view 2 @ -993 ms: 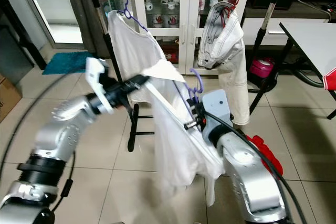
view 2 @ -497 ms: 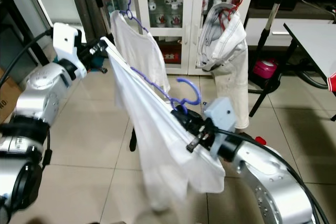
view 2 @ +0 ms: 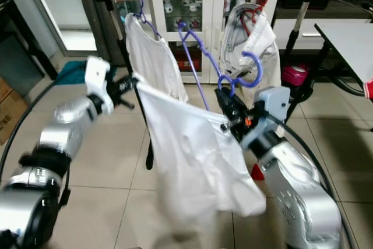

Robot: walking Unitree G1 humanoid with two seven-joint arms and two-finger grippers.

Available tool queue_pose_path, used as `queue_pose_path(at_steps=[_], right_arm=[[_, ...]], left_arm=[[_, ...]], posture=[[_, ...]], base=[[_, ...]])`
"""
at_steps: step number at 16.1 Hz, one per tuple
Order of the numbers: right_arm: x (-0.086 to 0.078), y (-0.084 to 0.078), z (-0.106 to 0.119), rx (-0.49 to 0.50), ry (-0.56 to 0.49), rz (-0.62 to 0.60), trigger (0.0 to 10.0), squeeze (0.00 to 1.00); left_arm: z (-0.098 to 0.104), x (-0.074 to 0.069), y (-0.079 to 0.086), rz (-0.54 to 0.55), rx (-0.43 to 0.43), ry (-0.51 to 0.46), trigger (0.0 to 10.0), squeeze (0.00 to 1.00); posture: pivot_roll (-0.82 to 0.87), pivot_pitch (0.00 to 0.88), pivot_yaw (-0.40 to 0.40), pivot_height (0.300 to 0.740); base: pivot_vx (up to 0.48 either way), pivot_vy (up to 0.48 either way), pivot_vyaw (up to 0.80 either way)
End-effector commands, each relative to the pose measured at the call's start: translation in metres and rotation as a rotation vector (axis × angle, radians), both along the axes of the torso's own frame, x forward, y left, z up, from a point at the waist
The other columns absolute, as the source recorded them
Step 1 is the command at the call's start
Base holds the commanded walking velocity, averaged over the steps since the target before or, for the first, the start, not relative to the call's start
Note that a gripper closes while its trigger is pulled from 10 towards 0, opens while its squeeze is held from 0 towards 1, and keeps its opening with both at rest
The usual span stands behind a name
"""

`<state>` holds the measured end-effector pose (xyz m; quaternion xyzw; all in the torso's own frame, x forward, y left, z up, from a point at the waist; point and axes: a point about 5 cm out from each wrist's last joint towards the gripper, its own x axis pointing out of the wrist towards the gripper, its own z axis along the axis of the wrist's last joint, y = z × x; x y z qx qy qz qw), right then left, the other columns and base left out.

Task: Hang hanger

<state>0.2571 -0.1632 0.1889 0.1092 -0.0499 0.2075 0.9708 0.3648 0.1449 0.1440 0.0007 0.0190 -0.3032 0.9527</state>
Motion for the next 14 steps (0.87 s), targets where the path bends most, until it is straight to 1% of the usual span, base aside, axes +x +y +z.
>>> queue_pose_path(at_steps=[1,2,3,4,5,7,8,9,10,11,12,13,14], right_arm=[[0.008,0.003,0.007,0.024,-0.034,-0.040,0.0,0.00],[0.016,0.013,0.003,0.003,-0.029,-0.047,0.0,0.00],[0.024,0.023,-0.006,-0.105,-0.014,-0.041,0.0,0.00],[0.030,0.031,-0.014,-0.174,-0.012,-0.028,0.0,0.00],[0.038,0.032,-0.019,-0.156,0.000,-0.066,0.0,0.00],[0.046,0.029,-0.022,-0.112,0.014,-0.131,0.0,0.00],[0.056,0.009,-0.022,-0.021,0.032,-0.286,0.0,0.00],[0.058,0.002,-0.021,0.009,0.026,-0.333,0.0,0.00],[0.057,-0.012,-0.018,0.078,0.002,-0.400,0.0,0.00],[0.057,-0.016,-0.018,0.094,-0.005,-0.415,0.0,0.00],[0.053,-0.024,-0.020,0.167,-0.010,-0.443,0.0,0.00],[0.048,-0.026,-0.025,0.129,0.000,-0.426,0.0,0.00],[0.042,-0.024,-0.035,0.049,0.056,-0.376,4.5,0.00]], left_arm=[[0.003,-0.007,-0.022,-0.125,-0.017,-0.014,0.0,0.00],[0.004,-0.016,-0.043,-0.235,-0.052,-0.016,0.0,0.00],[0.010,-0.024,-0.060,-0.323,-0.088,-0.026,0.0,0.00],[0.015,-0.030,-0.072,-0.384,-0.109,-0.030,0.0,0.00],[0.020,-0.039,-0.083,-0.453,-0.149,-0.033,0.0,0.00],[0.024,-0.047,-0.089,-0.501,-0.178,-0.027,0.0,0.00],[0.019,-0.055,-0.083,-0.490,-0.169,-0.011,0.0,0.00],[0.017,-0.059,-0.078,-0.486,-0.173,0.004,0.0,0.00],[0.012,-0.066,-0.067,-0.454,-0.178,0.032,0.0,0.00],[0.011,-0.068,-0.063,-0.436,-0.179,0.039,0.0,0.00],[0.007,-0.072,-0.051,-0.378,-0.180,0.060,0.0,0.00],[-0.001,-0.071,-0.040,-0.283,-0.154,0.072,0.0,0.00],[-0.009,-0.068,-0.028,-0.162,-0.121,0.088,0.0,0.00]], posture=[[-0.14,0.000,0.108,0.740],[-0.14,0.000,0.106,0.740],[-0.14,0.000,0.105,0.740],[-0.14,0.000,0.105,0.740],[-0.14,0.000,0.104,0.740],[-0.14,0.000,0.101,0.740],[-0.14,0.000,0.095,0.740],[-0.14,0.000,0.088,0.740],[-0.14,0.000,0.082,0.740],[-0.15,0.000,0.080,0.740],[-0.14,0.000,0.072,0.740],[-0.14,0.000,0.065,0.740],[-0.13,0.000,0.055,0.740]], base=[[0.000,0.000,0.00],[0.000,0.000,0.00],[0.000,0.000,0.00],[0.000,0.000,0.00],[0.000,0.000,0.00],[0.000,0.000,0.00],[0.000,0.000,0.00],[0.000,0.000,0.00],[0.000,0.000,0.00],[0.000,0.000,0.00],[0.000,0.000,0.00],[0.000,0.000,0.00],[0.000,0.000,0.00]])
